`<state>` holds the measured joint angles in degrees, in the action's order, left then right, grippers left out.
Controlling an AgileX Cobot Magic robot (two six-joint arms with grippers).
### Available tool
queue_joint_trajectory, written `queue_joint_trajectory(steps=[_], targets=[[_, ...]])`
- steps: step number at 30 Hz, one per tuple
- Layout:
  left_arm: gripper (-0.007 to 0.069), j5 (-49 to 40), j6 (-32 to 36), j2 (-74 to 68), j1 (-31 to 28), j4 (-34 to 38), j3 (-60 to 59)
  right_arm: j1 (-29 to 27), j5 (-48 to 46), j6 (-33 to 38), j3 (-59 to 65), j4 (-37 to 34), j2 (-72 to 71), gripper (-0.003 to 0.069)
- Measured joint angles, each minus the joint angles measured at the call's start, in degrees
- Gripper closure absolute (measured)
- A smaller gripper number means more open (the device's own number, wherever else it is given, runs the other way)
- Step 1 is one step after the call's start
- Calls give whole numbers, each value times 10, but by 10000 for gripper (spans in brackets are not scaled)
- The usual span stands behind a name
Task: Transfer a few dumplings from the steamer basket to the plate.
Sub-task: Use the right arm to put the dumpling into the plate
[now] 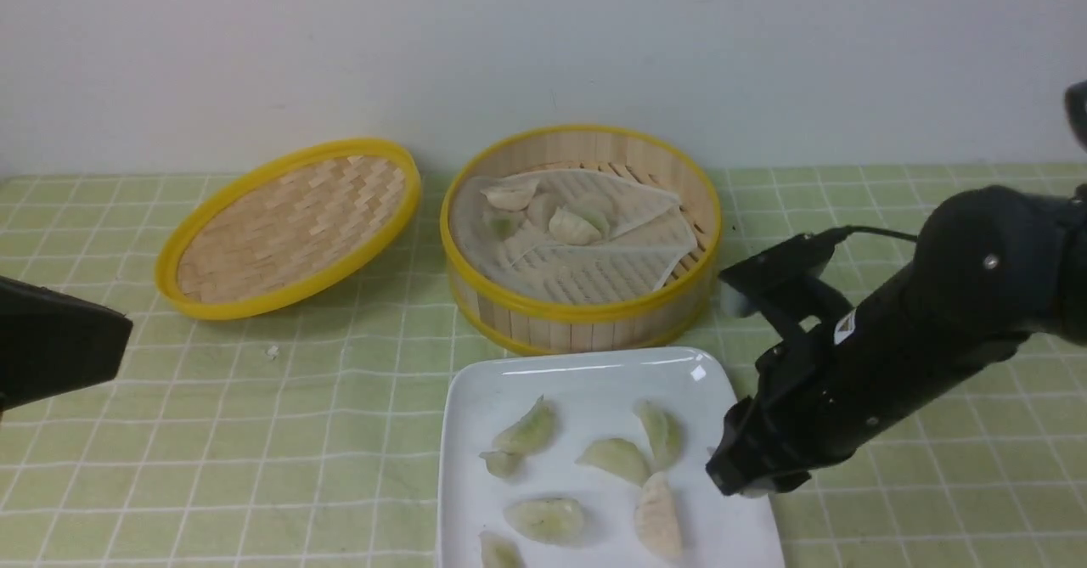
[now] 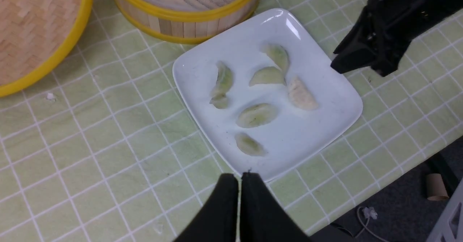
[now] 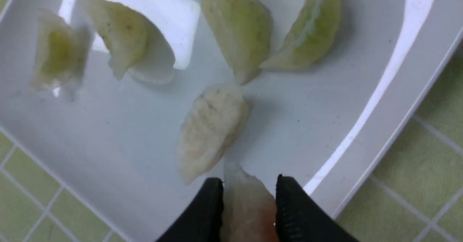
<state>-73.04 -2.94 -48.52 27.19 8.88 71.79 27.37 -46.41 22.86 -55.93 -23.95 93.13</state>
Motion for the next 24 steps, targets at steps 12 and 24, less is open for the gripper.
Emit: queue_joint_trajectory(steps=[12, 24], targets=[[631, 0, 1, 0, 0, 10, 0, 1, 7, -13, -26, -2, 36, 179], [631, 1, 16, 0, 0, 11, 0, 1, -133, -211, -135, 182, -331, 646]])
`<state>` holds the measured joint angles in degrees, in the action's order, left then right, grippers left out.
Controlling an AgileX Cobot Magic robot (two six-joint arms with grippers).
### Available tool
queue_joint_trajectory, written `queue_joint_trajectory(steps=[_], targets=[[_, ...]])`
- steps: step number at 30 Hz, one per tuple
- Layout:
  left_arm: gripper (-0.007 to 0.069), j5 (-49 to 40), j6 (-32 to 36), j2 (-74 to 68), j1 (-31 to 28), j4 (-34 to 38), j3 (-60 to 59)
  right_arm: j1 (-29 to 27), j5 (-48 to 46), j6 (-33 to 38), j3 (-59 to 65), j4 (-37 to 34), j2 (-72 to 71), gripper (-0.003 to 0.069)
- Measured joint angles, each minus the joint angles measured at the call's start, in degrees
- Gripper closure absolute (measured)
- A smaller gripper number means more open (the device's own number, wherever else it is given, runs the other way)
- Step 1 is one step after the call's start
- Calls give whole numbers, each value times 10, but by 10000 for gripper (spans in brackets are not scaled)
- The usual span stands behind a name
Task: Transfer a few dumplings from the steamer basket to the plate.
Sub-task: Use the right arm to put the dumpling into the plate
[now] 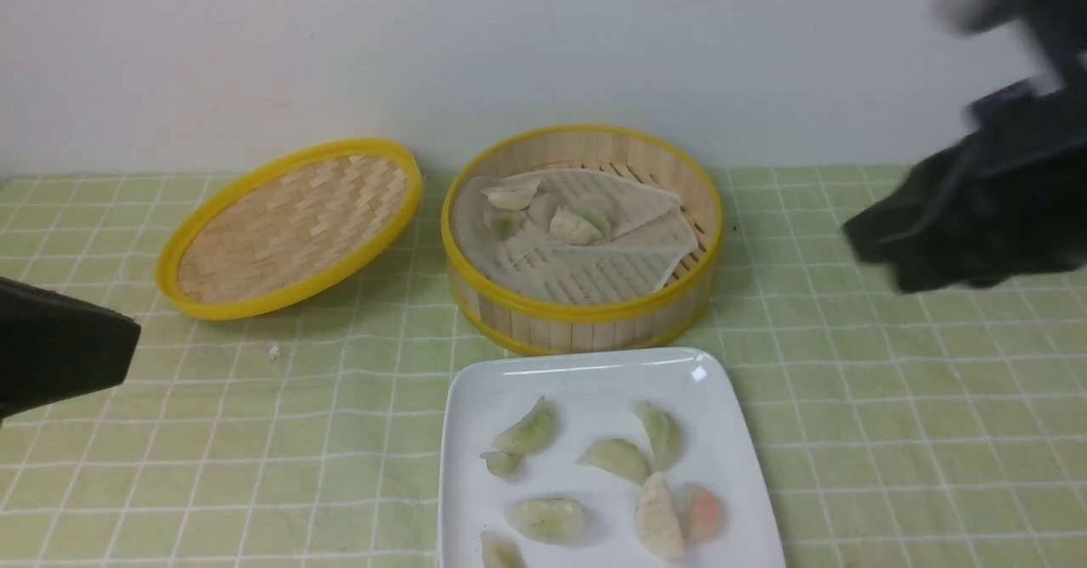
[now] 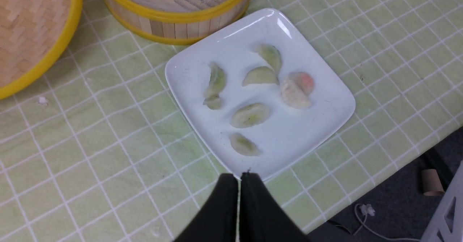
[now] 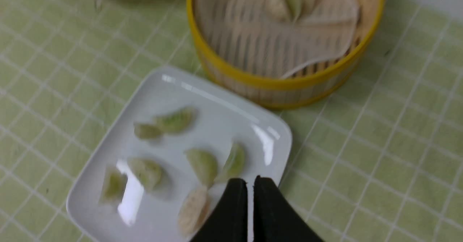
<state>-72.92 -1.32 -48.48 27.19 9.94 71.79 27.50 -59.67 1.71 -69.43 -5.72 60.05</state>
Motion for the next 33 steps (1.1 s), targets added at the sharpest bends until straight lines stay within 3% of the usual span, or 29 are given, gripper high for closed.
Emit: queue_joint_trajectory(steps=[6, 10, 13, 16, 22, 33], targets=[[631, 27, 4, 0, 0, 0, 0, 0, 59, -79, 86, 80, -262, 671], [631, 60, 4, 0, 0, 2, 0, 0, 172, -127, 234, 128, -504, 673], [631, 82, 4, 0, 0, 1, 0, 0, 198, -171, 315, 157, -595, 673], [631, 117, 5, 3, 0, 5, -7, 0, 196, -227, 373, 188, -612, 673], [631, 186, 8, 52, 0, 3, -70, 0, 229, -247, 401, 209, -606, 673], [631, 393, -11, 338, 0, -42, -350, 0, 249, -255, 402, 213, -606, 673]])
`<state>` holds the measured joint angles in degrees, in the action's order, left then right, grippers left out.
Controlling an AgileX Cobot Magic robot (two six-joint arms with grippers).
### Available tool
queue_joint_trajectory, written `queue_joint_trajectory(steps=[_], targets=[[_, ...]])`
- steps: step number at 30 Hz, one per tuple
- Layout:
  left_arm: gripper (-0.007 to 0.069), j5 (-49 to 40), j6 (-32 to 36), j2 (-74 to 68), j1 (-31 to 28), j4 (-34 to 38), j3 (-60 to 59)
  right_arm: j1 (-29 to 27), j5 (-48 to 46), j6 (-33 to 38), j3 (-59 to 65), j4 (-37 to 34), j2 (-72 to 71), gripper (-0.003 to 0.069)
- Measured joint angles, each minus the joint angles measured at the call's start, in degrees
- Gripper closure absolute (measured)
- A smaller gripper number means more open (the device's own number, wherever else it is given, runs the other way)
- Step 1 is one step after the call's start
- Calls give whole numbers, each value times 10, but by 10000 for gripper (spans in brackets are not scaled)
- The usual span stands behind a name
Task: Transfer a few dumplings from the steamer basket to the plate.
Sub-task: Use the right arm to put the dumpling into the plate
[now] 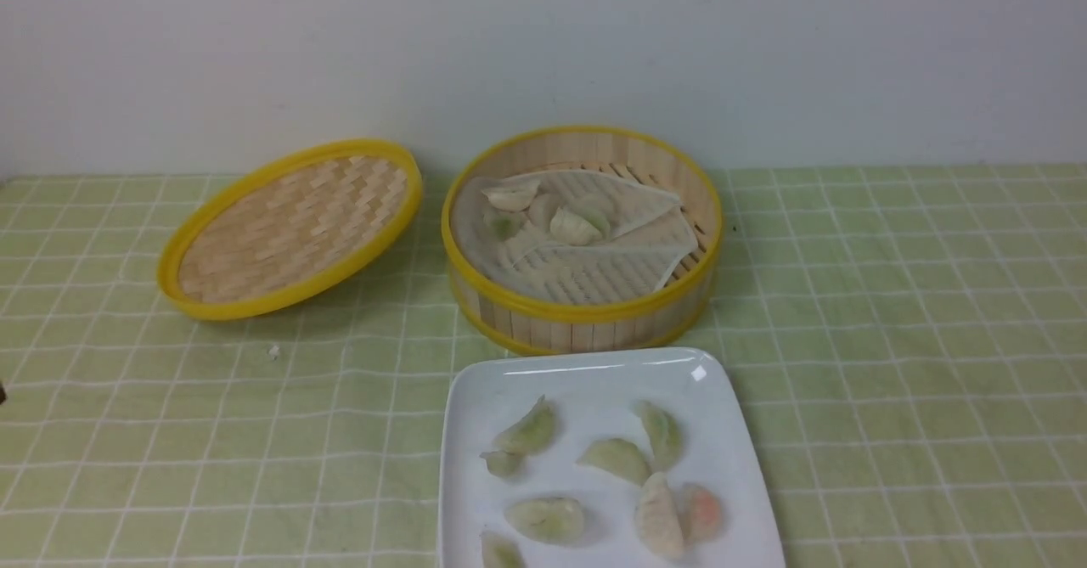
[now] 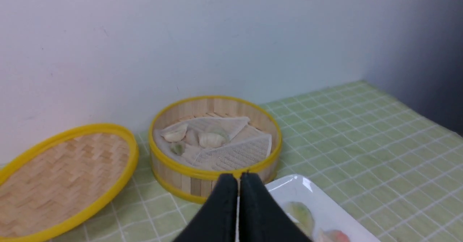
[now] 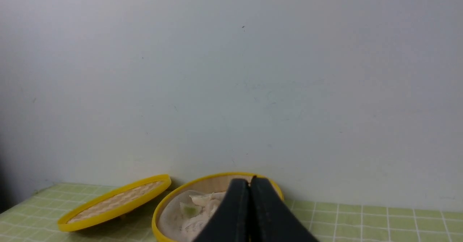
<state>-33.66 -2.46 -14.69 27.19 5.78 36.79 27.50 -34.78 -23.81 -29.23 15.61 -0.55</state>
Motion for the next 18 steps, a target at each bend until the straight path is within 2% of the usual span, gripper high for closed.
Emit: queue_joint_trajectory(steps=[8, 18], targets=[[631, 38, -4, 58, 0, 0, -90, 0, 0, 0, 0, 3, 0, 673], [631, 38, -4, 58, 0, -6, -122, 0, 0, -1, 0, 4, 0, 673]])
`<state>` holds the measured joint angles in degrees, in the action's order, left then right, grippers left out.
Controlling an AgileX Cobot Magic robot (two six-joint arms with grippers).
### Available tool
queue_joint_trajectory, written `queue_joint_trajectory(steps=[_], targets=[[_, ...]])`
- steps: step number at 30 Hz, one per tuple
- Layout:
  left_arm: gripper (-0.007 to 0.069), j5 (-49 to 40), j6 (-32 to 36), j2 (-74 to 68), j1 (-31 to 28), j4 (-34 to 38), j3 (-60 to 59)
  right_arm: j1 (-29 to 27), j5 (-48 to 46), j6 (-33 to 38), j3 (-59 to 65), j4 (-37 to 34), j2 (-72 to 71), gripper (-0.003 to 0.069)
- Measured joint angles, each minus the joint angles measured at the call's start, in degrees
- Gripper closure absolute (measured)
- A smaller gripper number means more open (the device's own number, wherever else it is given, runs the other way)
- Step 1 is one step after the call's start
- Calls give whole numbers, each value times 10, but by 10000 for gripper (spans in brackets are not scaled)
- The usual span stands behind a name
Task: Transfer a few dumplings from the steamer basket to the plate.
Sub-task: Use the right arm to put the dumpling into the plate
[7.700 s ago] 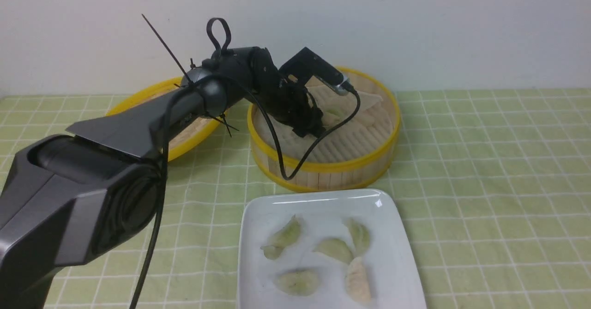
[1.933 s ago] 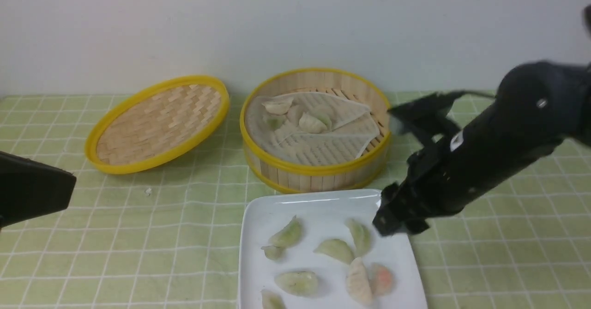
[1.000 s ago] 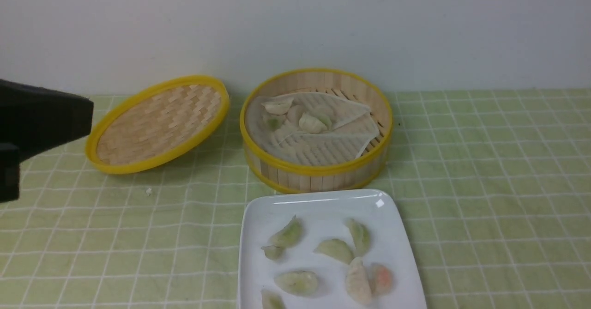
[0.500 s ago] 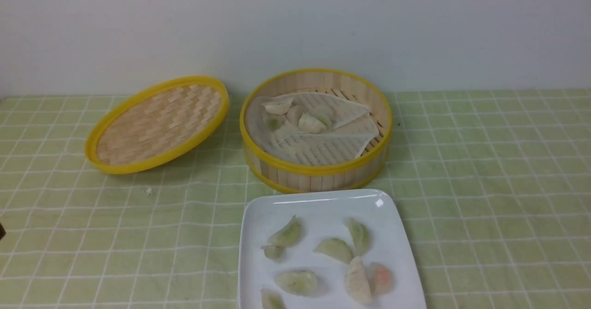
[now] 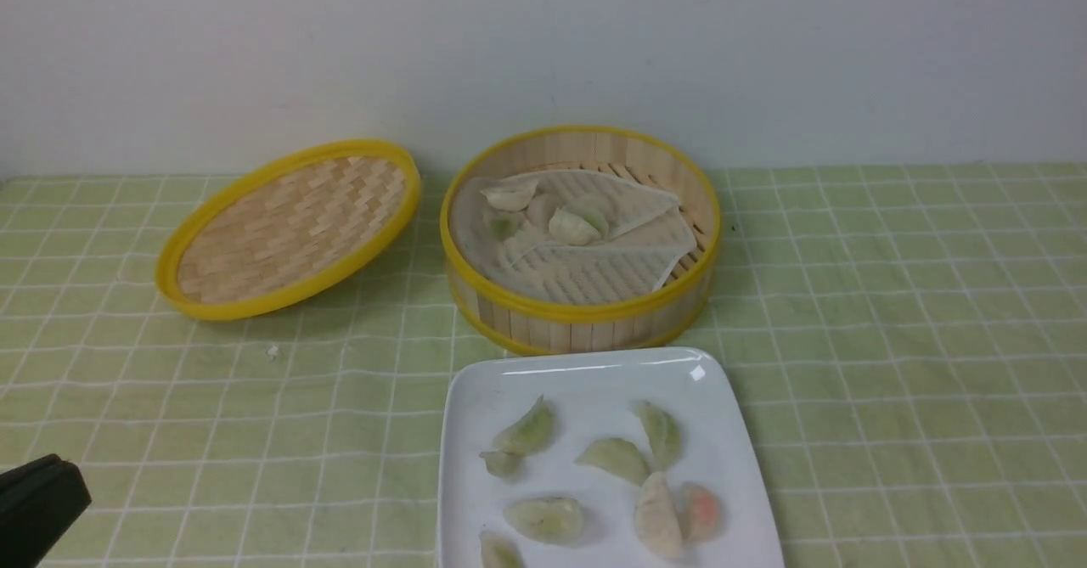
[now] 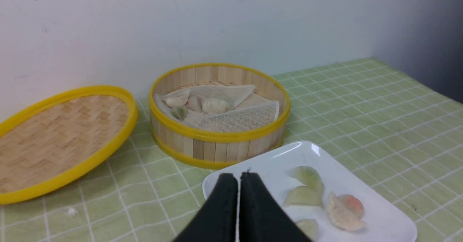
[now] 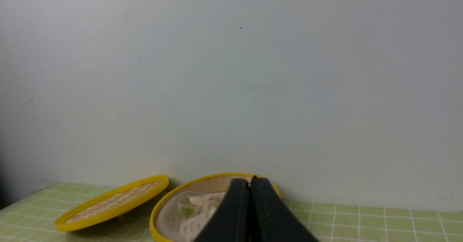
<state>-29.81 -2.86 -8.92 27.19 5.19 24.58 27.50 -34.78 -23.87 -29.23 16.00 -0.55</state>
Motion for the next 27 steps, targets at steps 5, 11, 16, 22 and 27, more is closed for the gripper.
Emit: queue_joint_trajectory(steps=[5, 11, 16, 22, 27], targets=[[631, 20, 0, 5, -10, -31, -27, 0, 0, 0, 0, 0, 0, 673], [631, 91, 1, 51, -111, -37, -135, 0, 0, 0, 0, 1, 0, 673], [631, 151, 1, 93, -197, -38, -245, 0, 0, 0, 0, 2, 0, 673], [631, 117, 12, 95, -233, -42, -261, 0, 0, 0, 0, 3, 0, 673], [631, 81, 29, 95, -236, -41, -262, 0, 0, 0, 0, 3, 0, 673]])
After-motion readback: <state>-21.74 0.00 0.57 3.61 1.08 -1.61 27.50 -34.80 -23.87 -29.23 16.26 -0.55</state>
